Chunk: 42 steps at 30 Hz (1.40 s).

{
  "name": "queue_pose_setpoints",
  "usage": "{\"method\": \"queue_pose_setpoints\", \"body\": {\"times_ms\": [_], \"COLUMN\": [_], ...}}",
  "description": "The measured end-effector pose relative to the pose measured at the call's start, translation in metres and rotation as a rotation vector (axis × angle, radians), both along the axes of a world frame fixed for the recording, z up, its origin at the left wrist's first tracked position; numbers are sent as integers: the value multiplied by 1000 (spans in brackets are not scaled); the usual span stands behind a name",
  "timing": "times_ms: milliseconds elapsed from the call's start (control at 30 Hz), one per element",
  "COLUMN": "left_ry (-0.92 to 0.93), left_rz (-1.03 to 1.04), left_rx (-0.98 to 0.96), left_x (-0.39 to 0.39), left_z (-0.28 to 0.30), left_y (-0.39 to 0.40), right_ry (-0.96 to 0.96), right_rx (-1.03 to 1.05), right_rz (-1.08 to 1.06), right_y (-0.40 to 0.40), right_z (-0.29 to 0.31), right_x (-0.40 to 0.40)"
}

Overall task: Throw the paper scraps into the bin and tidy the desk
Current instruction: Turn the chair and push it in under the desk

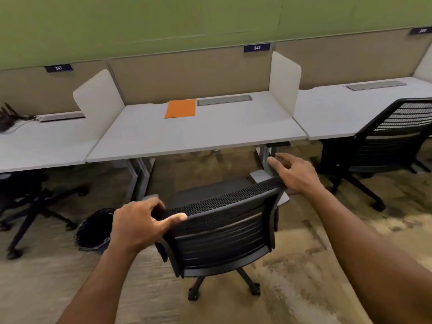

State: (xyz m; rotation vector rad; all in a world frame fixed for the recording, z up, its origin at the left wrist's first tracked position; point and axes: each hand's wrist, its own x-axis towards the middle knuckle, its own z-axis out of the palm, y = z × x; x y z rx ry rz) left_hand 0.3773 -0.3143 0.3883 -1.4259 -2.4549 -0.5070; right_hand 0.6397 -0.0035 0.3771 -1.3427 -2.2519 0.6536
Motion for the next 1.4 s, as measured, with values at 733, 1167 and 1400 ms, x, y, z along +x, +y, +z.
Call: {"method": "queue_pose_setpoints", "body": {"times_ms": [733,1167,1400], "left_ry": [-216,-279,-363], "left_rz": [71,102,133], "left_rx": [-209,-306,-222], "left_x": [-155,-257,-308], "left_z": [-16,-25,-23], "left_y": [71,127,172], "right_ry": [-264,-220,-223], "right_rx": [157,-15,-4], "right_rz": [-224,-252,-163], "right_y": [2,43,90], "right_z": [3,0,-6], "right_x": [-88,-183,-233]}}
